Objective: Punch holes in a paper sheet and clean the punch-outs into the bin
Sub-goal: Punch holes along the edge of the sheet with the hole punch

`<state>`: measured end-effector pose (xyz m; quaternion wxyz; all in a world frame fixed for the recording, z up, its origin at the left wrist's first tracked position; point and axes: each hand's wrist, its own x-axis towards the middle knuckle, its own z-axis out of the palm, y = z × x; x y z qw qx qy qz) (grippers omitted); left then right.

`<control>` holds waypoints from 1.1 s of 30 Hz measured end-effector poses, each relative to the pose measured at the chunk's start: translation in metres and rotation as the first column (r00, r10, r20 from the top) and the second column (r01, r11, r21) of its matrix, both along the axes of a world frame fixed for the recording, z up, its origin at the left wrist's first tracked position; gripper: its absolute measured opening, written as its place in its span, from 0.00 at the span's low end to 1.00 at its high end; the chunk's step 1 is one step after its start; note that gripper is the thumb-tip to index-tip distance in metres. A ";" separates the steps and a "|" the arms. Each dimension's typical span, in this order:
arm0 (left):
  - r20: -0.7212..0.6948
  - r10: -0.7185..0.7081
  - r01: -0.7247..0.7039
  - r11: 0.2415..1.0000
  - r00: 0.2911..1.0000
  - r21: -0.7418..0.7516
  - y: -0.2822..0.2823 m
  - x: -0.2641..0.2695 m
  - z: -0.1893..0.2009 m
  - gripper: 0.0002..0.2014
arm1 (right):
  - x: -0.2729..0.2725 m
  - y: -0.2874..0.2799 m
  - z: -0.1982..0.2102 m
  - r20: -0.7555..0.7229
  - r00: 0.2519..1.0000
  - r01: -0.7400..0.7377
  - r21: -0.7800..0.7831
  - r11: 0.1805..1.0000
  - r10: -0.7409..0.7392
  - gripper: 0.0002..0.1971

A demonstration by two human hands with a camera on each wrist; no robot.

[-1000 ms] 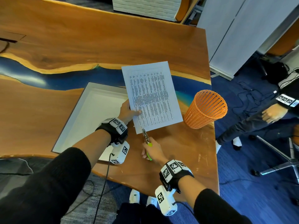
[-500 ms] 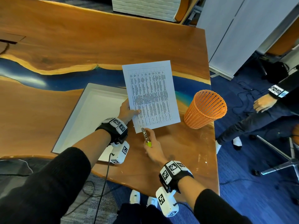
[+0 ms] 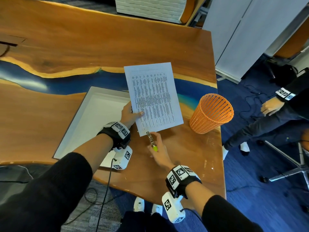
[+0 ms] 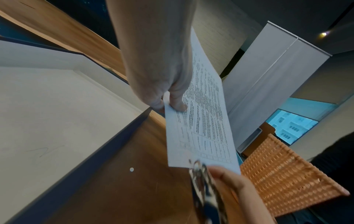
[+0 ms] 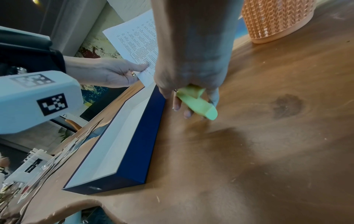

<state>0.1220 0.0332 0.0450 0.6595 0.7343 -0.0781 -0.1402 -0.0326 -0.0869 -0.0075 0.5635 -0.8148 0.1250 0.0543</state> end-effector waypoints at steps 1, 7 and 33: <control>0.000 0.013 -0.013 1.000 1.000 0.004 0.000 0.002 0.000 0.33 | -0.001 -0.001 0.001 -0.016 1.000 -0.013 0.006 1.000 0.013 0.26; 0.004 0.038 -0.038 0.999 0.999 0.039 0.005 0.010 0.002 0.24 | -0.012 -0.005 -0.005 -0.135 0.987 0.091 0.006 0.996 -0.089 0.24; 0.062 -0.015 0.009 0.995 0.998 0.100 0.013 0.010 -0.008 0.18 | -0.003 -0.013 -0.002 -0.330 0.933 0.214 0.183 0.960 -0.146 0.11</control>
